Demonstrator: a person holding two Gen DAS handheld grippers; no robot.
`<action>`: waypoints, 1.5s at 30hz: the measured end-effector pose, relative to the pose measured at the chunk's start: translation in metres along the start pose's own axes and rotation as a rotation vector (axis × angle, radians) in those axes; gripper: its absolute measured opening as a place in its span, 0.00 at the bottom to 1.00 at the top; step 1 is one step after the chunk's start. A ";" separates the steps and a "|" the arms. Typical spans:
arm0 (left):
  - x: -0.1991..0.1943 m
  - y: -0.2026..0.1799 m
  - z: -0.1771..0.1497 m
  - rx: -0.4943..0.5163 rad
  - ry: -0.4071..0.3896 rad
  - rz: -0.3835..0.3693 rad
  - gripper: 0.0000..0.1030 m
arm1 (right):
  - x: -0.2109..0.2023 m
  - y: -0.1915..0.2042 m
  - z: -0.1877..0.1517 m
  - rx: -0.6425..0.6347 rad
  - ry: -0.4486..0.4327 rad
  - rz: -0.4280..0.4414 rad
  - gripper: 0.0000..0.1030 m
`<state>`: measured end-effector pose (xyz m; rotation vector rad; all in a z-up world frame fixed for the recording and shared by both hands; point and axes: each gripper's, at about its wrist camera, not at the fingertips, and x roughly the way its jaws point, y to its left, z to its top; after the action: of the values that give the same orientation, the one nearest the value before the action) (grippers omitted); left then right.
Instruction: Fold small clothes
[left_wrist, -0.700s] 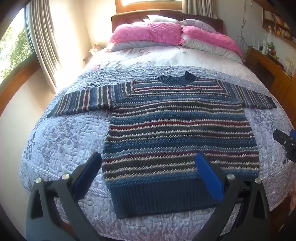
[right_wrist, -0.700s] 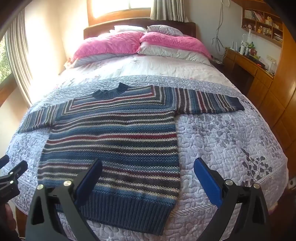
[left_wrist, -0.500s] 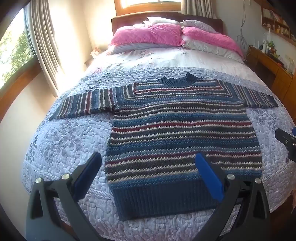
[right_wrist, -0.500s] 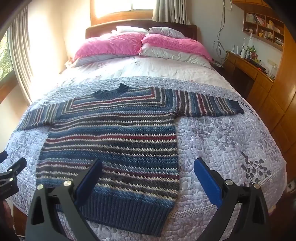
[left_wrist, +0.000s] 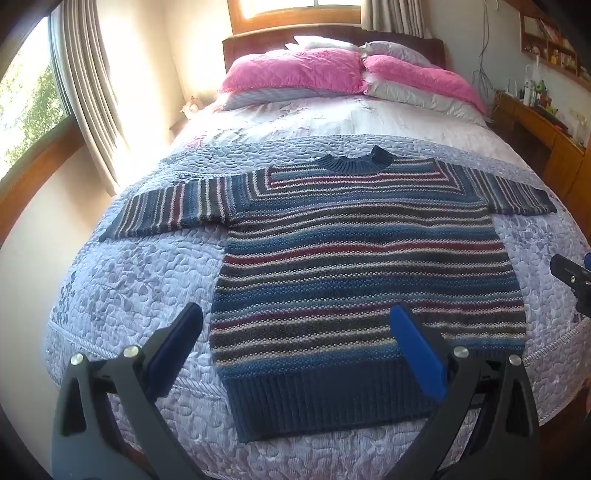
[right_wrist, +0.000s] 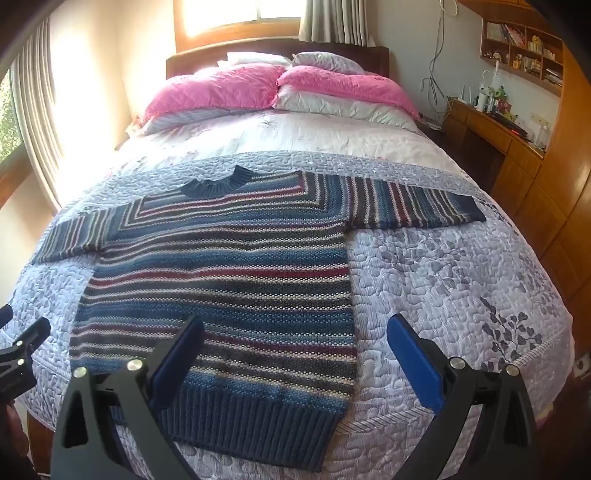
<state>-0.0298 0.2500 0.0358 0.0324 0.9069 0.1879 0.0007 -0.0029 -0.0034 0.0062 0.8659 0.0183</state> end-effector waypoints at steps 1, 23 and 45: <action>0.000 0.001 0.000 -0.004 0.002 -0.001 0.97 | 0.000 0.000 0.000 0.000 0.000 0.001 0.96; 0.002 0.002 0.000 -0.003 0.001 0.003 0.97 | 0.002 0.002 -0.002 -0.010 -0.003 0.002 0.96; 0.008 0.004 0.003 -0.001 0.011 0.007 0.97 | 0.005 -0.001 -0.001 -0.006 0.000 0.006 0.96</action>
<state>-0.0237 0.2555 0.0318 0.0336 0.9177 0.1953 0.0027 -0.0037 -0.0078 0.0035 0.8660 0.0266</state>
